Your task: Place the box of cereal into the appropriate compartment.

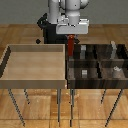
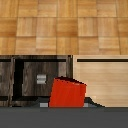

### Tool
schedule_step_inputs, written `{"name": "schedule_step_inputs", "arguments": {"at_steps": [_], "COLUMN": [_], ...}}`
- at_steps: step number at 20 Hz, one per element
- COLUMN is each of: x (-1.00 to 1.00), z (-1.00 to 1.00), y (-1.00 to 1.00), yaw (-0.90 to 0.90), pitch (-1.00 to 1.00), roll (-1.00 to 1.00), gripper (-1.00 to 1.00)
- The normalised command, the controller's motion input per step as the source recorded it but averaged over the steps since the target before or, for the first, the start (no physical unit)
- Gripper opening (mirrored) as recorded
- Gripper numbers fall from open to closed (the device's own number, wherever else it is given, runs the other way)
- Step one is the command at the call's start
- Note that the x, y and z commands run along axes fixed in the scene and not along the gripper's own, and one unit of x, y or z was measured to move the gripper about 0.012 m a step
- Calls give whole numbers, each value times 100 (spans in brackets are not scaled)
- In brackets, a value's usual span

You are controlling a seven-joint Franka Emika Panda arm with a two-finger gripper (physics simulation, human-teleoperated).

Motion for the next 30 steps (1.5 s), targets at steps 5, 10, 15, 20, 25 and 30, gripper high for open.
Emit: {"name": "schedule_step_inputs", "arguments": {"at_steps": [5, 10, 15, 20, 25, 30], "x": [0, 0, 0, 0, -23, -100], "z": [0, 0, 0, 0, 0, 0], "y": [100, 100, 100, 100, 40, 0], "yaw": [0, 0, 0, 0, 0, 0], "pitch": [0, 0, 0, 0, 0, 0], "roll": [0, 0, 0, 0, 0, 0], "gripper": [-100, -100, -100, -100, -100, -100]}}
